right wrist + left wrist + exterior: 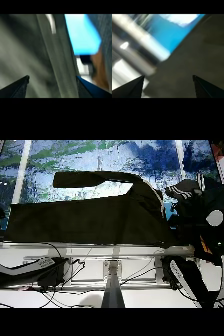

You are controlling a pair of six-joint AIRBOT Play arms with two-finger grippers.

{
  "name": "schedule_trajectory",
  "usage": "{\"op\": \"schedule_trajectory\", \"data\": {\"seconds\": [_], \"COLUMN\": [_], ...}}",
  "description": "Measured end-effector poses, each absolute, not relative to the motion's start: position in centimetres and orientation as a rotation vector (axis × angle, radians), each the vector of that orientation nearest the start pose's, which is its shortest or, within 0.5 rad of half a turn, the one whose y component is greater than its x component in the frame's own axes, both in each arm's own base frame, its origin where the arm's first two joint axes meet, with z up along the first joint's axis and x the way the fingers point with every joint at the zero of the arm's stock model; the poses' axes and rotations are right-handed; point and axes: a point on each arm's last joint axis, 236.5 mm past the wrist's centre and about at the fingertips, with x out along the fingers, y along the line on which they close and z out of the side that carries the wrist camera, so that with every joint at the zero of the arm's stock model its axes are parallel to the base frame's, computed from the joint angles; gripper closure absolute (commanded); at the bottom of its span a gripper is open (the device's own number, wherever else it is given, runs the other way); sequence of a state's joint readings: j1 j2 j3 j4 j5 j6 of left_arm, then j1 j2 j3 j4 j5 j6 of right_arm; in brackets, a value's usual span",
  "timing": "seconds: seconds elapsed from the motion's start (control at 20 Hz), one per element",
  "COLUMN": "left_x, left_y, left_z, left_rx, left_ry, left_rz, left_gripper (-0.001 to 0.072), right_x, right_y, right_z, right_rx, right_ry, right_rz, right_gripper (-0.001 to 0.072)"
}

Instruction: Fold the clothes and pants, and hang the long-sleeved shirts on hangers.

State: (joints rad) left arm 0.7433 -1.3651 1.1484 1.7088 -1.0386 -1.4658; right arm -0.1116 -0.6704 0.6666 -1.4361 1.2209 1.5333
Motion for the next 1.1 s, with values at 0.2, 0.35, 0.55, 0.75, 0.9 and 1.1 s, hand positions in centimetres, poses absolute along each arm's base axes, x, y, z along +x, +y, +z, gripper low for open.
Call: {"op": "schedule_trajectory", "data": {"seconds": [0.2, 0.35, 0.55, 0.75, 0.9, 1.1], "left_x": [36.4, 41.5, 46.0, 48.6, 49.9, 51.4], "left_y": [21.3, 14.0, 7.6, 5.3, 4.6, 4.5], "left_z": [-2.2, -3.6, -6.4, -8.9, -10.2, -10.1], "left_rx": [-0.464, -0.577, -0.605, -0.622, -0.643, -0.612], "left_ry": [1.156, 1.135, 1.11, 1.083, 1.066, 1.039], "left_rz": [0.403, 0.228, 0.119, 0.103, 0.104, 0.09], "left_gripper": [0.0015, 0.0017, 0.0131, 0.0199, 0.0456, 0.069], "right_x": [28.8, 30.4, 31.2, 31.6, 31.8, 32.3], "right_y": [0.8, 0.7, 0.6, 0.5, 0.5, 0.3], "right_z": [3.9, 5.1, 5.8, 6.1, 6.3, 6.7], "right_rx": [0.207, 0.222, 0.226, 0.228, 0.227, 0.226], "right_ry": [0.983, 0.899, 0.854, 0.834, 0.819, 0.792], "right_rz": [0.017, 0.014, 0.011, 0.009, 0.007, 0.002], "right_gripper": [0.0059, 0.0059, 0.0059, 0.006, 0.0061, 0.0148]}}
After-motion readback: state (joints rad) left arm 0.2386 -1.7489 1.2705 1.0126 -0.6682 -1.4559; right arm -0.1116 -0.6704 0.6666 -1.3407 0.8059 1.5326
